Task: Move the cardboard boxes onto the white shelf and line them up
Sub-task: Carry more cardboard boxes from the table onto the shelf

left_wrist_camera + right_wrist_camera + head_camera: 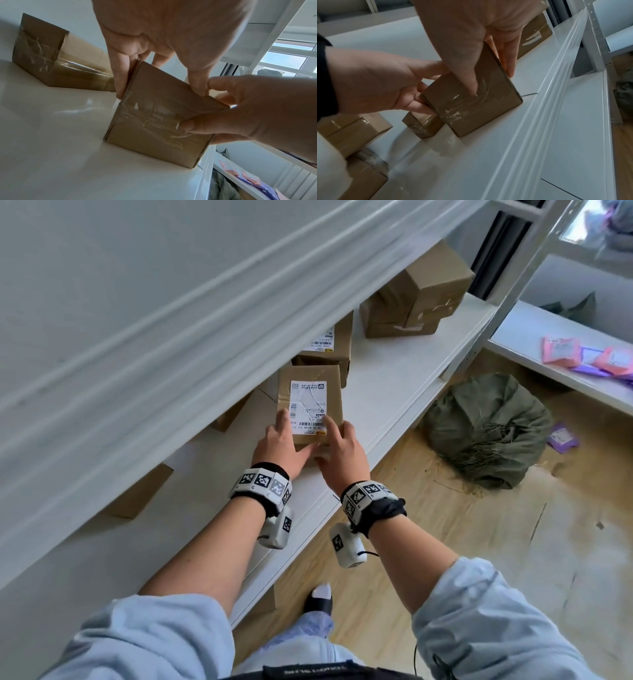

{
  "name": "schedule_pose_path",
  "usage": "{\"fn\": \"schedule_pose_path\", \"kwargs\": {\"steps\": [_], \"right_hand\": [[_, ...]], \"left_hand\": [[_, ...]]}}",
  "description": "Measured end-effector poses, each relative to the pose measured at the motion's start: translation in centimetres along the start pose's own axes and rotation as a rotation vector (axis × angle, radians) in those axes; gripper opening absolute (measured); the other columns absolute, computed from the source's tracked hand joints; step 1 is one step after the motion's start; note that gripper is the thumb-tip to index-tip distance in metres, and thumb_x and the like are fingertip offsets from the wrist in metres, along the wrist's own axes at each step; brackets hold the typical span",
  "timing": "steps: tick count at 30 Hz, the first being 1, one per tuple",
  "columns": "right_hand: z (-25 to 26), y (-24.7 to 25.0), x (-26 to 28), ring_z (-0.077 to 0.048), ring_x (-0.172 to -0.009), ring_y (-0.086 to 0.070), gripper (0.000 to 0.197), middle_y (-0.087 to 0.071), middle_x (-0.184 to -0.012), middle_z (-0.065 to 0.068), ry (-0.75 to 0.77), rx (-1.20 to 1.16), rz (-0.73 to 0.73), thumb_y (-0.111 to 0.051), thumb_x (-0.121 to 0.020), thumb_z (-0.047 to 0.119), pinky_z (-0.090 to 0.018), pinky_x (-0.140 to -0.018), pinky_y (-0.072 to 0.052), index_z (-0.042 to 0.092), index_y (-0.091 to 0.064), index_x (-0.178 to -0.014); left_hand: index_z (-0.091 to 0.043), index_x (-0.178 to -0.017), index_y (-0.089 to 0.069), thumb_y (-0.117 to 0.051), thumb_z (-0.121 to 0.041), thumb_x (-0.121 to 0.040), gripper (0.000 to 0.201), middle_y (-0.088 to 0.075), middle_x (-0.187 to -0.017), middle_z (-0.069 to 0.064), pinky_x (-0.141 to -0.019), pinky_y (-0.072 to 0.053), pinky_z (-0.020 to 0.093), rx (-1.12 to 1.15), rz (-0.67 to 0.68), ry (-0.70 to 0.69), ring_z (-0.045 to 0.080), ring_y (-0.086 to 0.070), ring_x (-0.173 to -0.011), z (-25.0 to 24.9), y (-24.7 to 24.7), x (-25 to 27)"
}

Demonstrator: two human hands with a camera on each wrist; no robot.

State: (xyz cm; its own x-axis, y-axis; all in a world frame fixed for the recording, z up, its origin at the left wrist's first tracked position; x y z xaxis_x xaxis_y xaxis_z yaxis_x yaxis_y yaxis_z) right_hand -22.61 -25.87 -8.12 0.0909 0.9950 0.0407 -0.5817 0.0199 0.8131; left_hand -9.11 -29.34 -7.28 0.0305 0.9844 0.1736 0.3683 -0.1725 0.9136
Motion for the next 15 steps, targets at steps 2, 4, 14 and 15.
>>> {"fn": "schedule_pose_path", "kwargs": {"steps": [2, 4, 14, 15], "right_hand": [[0.0, 0.4, 0.4, -0.037, -0.089, -0.064, 0.066, -0.047, -0.128, -0.014, -0.001, 0.002, -0.014, -0.070, -0.085, 0.016, -0.048, -0.073, -0.057, 0.021, -0.040, -0.144], [0.1, 1.1, 1.2, -0.039, -0.085, -0.064, 0.062, -0.051, -0.123, -0.014, 0.002, 0.000, -0.030, -0.070, -0.086, 0.019, -0.048, -0.072, -0.057, 0.020, -0.044, -0.142], [0.0, 4.8, 10.7, -0.036, -0.079, -0.064, 0.059, -0.058, -0.111, -0.010, 0.065, -0.008, -0.123, -0.071, -0.083, 0.017, -0.040, -0.068, -0.056, 0.023, -0.051, -0.138], [0.2, 5.3, 12.1, -0.036, -0.078, -0.065, 0.057, -0.059, -0.109, -0.009, 0.084, -0.009, -0.134, -0.071, -0.082, 0.016, -0.040, -0.067, -0.056, 0.023, -0.053, -0.136]], "left_hand": [[-0.020, -0.150, -0.016, -0.064, -0.058, -0.086, 0.089, -0.054, -0.119, 0.017, -0.075, -0.047, 0.036, -0.005, -0.005, 0.007, 0.035, -0.061, -0.098, 0.0, 0.2, 0.6], [-0.018, -0.148, -0.021, -0.064, -0.059, -0.085, 0.087, -0.055, -0.117, 0.018, -0.078, -0.049, 0.038, -0.010, -0.014, 0.003, 0.036, -0.061, -0.098, -0.4, 0.5, 1.7], [-0.013, -0.146, -0.028, -0.061, -0.066, -0.083, 0.088, -0.056, -0.116, 0.017, -0.081, -0.050, 0.040, -0.030, -0.085, -0.018, 0.037, -0.061, -0.102, -2.6, 2.3, 12.2], [-0.013, -0.145, -0.029, -0.061, -0.066, -0.083, 0.088, -0.057, -0.115, 0.017, -0.081, -0.050, 0.040, -0.025, -0.101, -0.018, 0.038, -0.062, -0.101, -2.7, 2.5, 13.8]]}}
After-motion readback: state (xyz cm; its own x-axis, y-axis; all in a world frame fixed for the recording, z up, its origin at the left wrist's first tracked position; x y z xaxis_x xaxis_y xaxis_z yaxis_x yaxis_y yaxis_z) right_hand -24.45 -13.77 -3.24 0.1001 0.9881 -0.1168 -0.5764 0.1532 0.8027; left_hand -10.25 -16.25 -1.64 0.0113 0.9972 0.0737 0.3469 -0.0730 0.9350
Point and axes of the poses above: each hand's wrist, its own x-axis away from the middle knuckle, its own y-axis out of the back of the hand, z = x × y, the point moved 8 cm from there along -x, towards the middle knuckle
